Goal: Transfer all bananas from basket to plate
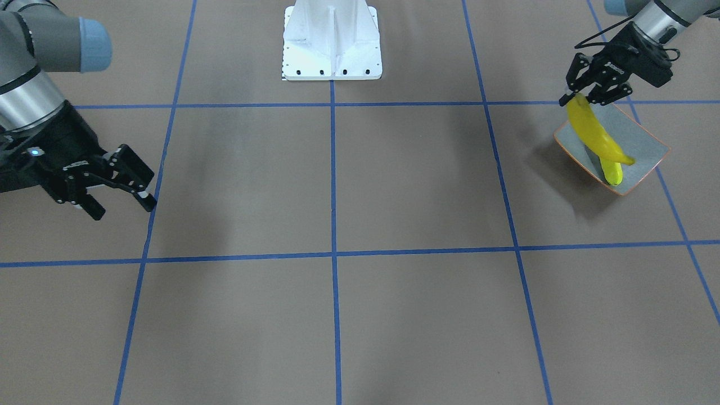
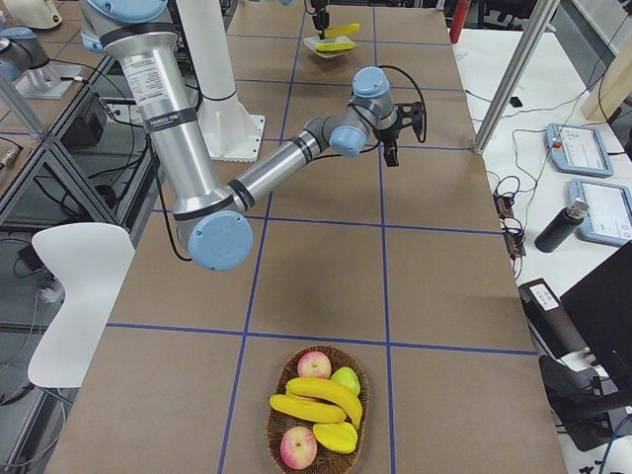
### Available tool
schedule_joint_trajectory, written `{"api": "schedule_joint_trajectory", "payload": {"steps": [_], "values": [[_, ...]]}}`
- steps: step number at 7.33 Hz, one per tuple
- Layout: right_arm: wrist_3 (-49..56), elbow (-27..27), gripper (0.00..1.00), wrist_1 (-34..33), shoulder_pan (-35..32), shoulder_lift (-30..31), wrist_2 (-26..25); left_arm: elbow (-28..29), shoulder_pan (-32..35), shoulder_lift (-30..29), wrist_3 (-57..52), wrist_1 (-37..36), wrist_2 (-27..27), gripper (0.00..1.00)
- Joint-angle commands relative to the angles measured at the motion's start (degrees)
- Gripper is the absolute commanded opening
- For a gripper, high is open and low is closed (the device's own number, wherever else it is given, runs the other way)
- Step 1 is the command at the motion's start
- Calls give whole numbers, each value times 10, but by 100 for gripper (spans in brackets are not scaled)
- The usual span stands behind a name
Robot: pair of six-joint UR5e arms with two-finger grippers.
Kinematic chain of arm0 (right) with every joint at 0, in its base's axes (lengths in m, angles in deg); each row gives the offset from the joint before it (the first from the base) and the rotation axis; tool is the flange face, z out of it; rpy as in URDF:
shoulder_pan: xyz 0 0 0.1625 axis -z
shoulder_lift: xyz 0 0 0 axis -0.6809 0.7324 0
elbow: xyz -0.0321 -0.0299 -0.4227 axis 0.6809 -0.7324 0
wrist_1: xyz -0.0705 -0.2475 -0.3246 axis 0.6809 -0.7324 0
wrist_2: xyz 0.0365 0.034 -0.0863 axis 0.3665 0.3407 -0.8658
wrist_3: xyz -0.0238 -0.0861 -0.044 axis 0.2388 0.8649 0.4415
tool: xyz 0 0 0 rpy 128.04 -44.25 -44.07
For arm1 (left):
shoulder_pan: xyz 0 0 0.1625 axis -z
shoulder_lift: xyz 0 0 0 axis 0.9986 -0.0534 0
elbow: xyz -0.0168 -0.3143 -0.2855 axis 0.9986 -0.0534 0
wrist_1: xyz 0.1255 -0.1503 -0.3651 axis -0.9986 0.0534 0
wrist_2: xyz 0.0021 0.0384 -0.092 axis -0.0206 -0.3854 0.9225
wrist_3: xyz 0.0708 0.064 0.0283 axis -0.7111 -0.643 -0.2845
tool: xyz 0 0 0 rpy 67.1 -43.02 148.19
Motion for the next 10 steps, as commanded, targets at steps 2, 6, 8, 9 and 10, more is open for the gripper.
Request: {"api": "schedule_joint_trajectory", "payload": {"steps": [2,6,8,9,10], "values": [[236,-3,100,-4,-113,117,72,104,59,27,-195,-2,-25,0],[324,-15,100,-4,-173,159,102,139,57,26,-206,-2,-28,73],[331,-17,100,-6,-181,159,103,139,58,26,-226,0,-27,100],[335,-18,100,-6,-183,162,106,137,58,22,-226,-1,-19,100],[336,-18,100,-6,-185,164,107,133,58,18,-226,-3,-15,100]]}}
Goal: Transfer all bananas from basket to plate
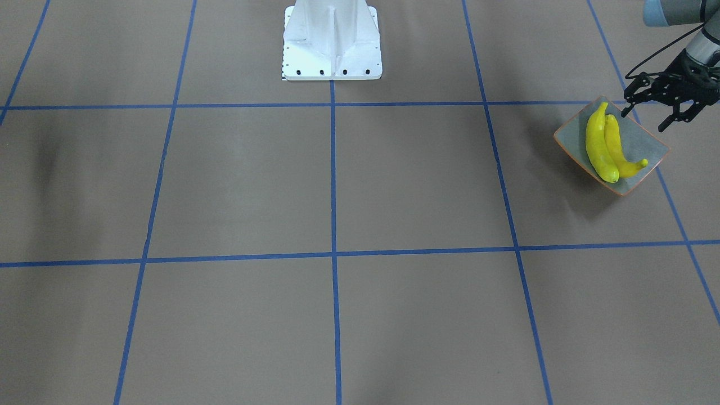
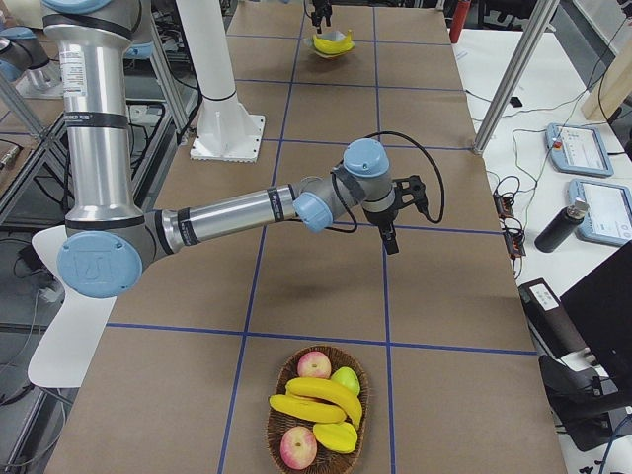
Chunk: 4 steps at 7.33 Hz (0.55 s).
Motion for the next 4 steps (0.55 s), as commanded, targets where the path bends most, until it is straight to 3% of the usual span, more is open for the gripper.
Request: {"api": "schedule_joint_trajectory", "payload": {"steps": [1,3,4], "values": [[18,-1,100,1,-12,13,4,-5,2,-15,0,-2,42,100],[107,-41,100,1,-66,24,48,-4,45,-46,3,-2,98,100],[172,-74,100,2,-93,31,60,-1,45,-54,6,-2,97,100]]}}
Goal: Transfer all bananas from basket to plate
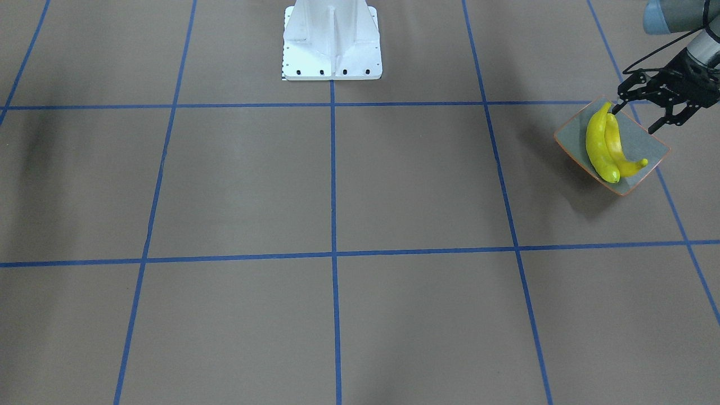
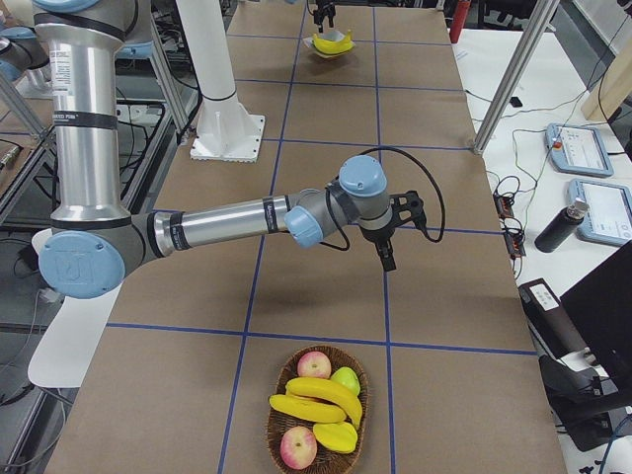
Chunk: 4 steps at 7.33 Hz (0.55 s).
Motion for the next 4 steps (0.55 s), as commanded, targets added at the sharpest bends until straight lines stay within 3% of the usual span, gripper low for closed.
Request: {"api": "schedule_joint_trajectory", "payload": {"steps": [1,3,4], "values": [[127,-71,100,3,-53,21,19,3,9,-19,4,0,13,100],[195,-131,100,8,-70,36,9,1,10,-19,4,1,14,100],[203,-141,100,8,-70,38,-31,0,10,-19,4,2,13,100]]}}
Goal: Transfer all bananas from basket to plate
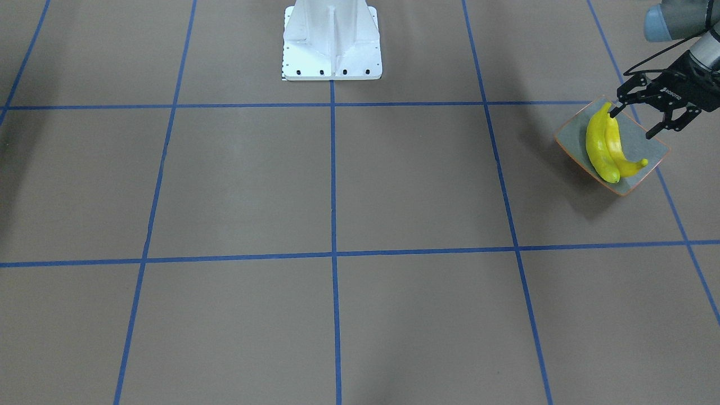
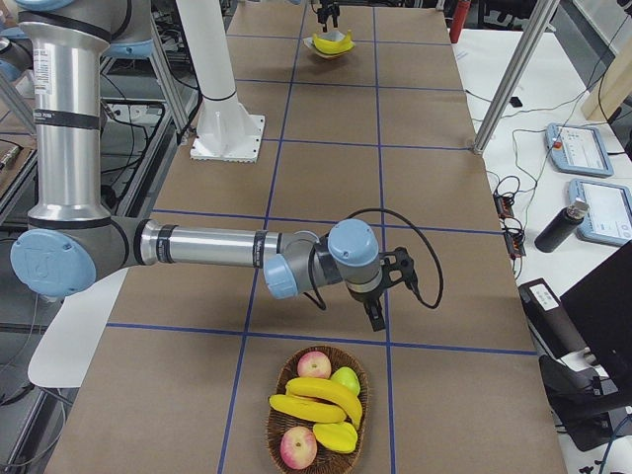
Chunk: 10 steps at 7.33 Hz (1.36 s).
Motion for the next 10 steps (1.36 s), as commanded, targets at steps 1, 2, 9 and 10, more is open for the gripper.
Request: {"api": "schedule_joint_trajectory", "payload": {"steps": [1,2,9,10], "values": [[25,-27,100,0,-3,6,-97,-2,0,-3,2,4,-1,100],[59,-43,100,0,-2,6,-114,-3,0,-4,2,5,-1,100],[18,-86,93,9,46,13,-198,-2,0,-35,2,3,-5,100],[16,-95,84,11,46,14,-203,-2,0,-36,2,3,-5,100]]}}
